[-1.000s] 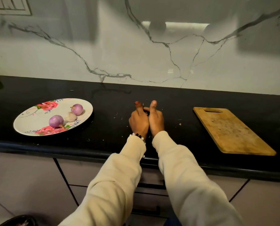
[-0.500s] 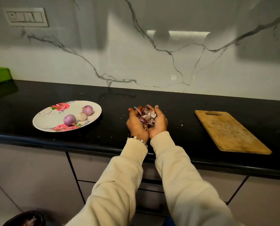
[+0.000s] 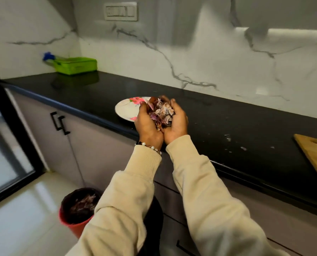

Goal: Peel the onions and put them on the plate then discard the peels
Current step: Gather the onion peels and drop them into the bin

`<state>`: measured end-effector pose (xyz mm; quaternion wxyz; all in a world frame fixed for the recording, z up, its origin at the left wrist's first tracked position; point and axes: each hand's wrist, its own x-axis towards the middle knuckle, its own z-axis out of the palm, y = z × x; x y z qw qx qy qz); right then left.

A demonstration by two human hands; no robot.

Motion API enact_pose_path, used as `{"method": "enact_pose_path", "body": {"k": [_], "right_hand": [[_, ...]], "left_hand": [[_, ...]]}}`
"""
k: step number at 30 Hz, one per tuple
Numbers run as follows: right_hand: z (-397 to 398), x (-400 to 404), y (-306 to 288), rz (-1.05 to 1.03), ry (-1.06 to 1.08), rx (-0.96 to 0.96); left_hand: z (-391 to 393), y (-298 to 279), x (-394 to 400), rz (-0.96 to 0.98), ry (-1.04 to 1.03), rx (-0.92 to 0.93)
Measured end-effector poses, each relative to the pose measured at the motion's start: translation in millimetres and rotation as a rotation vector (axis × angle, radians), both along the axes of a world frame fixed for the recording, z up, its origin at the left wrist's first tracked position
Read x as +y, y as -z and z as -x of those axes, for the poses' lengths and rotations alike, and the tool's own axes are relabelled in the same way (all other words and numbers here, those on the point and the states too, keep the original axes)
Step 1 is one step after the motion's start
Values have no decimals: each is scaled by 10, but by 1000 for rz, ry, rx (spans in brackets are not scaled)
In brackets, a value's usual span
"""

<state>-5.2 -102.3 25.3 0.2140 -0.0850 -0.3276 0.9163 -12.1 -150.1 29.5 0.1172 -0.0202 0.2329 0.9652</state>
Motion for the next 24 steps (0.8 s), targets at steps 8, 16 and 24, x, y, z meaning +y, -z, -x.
{"method": "enact_pose_path", "body": {"k": [8,16,24], "right_hand": [[787,-1393,888,110,-334,-123],[1318,-2278,2391,173,-491,-447],[1873,-2764,3802,164,-532,-762]], "left_hand": [[761,992,-1405,3,-238,-122],[1163,2360,-2302,11,-367,-451],[1565,3302,-2690,307,-317,-710]]}}
